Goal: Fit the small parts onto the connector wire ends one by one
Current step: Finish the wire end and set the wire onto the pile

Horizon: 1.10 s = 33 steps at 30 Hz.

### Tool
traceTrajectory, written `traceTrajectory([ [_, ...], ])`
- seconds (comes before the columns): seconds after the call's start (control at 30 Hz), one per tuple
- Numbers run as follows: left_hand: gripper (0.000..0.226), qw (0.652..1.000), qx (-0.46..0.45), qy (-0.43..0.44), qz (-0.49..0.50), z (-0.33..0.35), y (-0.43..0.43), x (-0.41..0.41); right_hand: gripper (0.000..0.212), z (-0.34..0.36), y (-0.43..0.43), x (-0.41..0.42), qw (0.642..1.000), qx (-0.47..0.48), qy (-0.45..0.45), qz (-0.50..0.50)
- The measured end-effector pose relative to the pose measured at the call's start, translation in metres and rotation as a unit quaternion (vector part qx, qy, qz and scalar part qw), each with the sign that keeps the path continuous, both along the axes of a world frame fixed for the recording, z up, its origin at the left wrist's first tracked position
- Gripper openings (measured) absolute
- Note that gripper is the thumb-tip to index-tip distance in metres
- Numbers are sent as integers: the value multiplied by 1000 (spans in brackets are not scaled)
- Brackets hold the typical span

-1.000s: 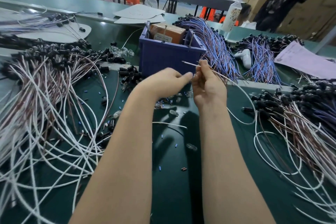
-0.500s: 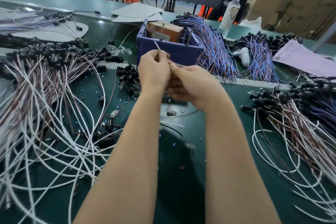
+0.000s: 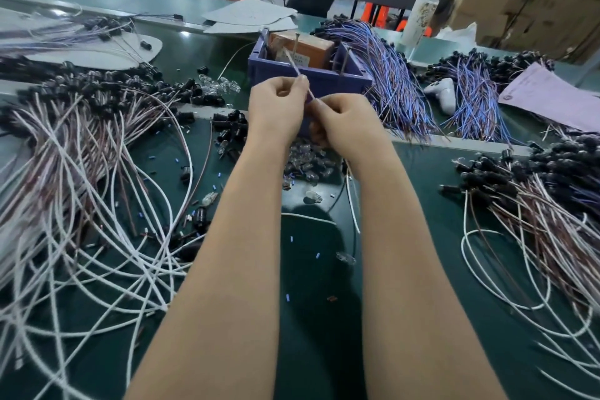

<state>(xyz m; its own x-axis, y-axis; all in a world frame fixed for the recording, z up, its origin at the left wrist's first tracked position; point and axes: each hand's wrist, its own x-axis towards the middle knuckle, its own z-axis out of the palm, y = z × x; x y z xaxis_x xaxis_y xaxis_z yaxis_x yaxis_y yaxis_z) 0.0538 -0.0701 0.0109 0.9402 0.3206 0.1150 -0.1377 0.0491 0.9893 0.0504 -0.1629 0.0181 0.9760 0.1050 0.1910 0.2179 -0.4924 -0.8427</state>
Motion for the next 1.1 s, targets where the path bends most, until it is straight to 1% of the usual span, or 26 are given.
traceTrajectory([
  [0.07,14,1000,8,10,-24,-2,-1,0,34,-5,1,5,999,47,-3,-12],
  [0.13,10,999,10,19,-35,-4,-1,0,29,-9,0,7,996,85,20,-10],
  [0.2,14,999,10,26,-25,-5,0,2,28,-12,-2,8,989,140,53,-10],
  [0.3,22,999,36,40,-4,-6,0,4,31,-13,-5,12,972,211,101,-34],
  [0.37,19,998,39,43,-1,-6,-2,5,26,-14,-5,13,965,233,120,-23],
  [0.47,10,999,31,39,8,-6,-5,4,19,-14,-3,10,959,258,119,-1],
  [0.53,13,996,78,36,19,-7,-6,4,20,-14,-1,10,963,250,99,-10],
  [0.6,23,984,169,41,42,-7,-4,5,21,-15,1,10,971,224,73,-32],
  [0.67,31,964,252,49,66,-5,-3,5,20,-16,3,10,977,201,54,-55],
  [0.77,30,956,282,51,59,-1,-2,2,19,-16,2,10,976,199,42,-79],
  [0.83,24,959,276,47,39,1,0,1,20,-15,-1,9,974,202,40,-97],
  [0.93,18,981,189,46,16,3,7,2,18,-14,-7,8,964,231,29,-125],
  [1.0,24,989,137,49,41,2,12,5,14,-13,-9,9,952,267,16,-146],
  [1.03,27,989,124,48,58,1,14,6,17,-13,-11,10,946,284,16,-153],
  [1.1,29,988,119,46,85,-1,15,6,32,-11,-13,13,939,307,28,-154],
])
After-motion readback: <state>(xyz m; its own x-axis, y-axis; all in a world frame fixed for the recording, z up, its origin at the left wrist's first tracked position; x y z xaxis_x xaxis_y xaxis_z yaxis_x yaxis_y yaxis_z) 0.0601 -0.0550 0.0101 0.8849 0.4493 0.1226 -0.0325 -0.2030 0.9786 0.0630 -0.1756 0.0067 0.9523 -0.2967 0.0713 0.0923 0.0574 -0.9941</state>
